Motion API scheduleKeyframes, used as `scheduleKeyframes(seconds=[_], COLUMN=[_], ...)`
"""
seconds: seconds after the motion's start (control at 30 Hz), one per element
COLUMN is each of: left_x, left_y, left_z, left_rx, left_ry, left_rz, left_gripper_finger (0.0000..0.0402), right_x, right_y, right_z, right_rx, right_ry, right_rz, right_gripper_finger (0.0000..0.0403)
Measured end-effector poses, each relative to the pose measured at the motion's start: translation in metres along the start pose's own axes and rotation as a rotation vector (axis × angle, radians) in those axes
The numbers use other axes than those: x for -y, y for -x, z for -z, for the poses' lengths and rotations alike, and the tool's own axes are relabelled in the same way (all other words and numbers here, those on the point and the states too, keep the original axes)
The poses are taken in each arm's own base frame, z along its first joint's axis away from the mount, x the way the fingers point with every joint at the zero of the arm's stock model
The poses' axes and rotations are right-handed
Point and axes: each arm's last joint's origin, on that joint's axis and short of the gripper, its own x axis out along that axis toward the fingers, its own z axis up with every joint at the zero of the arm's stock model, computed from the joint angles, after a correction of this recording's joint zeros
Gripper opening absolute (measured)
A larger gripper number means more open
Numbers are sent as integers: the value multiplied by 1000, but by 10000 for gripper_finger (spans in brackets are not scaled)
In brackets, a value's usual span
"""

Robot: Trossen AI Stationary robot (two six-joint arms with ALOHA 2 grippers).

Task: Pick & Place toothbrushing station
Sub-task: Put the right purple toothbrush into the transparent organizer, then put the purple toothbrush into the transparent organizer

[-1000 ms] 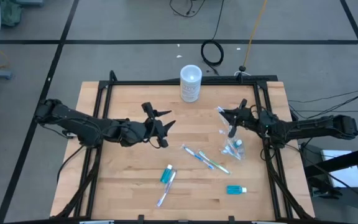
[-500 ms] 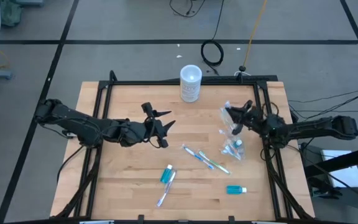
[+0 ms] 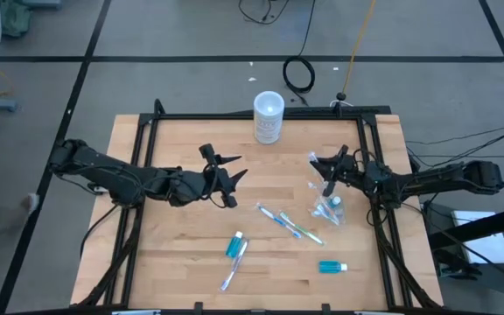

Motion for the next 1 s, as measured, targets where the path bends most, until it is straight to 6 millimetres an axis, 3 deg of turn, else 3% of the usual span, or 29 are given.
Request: scheduleKeyframes(seconds=[0.33,0.6,0.73,1.0], left_x=[0,0,-2,-8], left_y=[0,0,-1,-5], left_z=[1,0,-2,-5], left_rx=[-5,-3,19,54], left_ry=[-7,-9,-5,46], left_rz=[2,1,-11,-15], left_gripper_finger=[191,200,200,198], right_x=[-1,-1,-5,-16], right_y=[1,4,-6,-40], right_z=[-10,-27,-18,-68], right_rx=[99,270,90,-134], right_ry=[-29,19,89,284], right_rz=[-9,-13,-33,95], right_gripper_finger=[145,154,136,119])
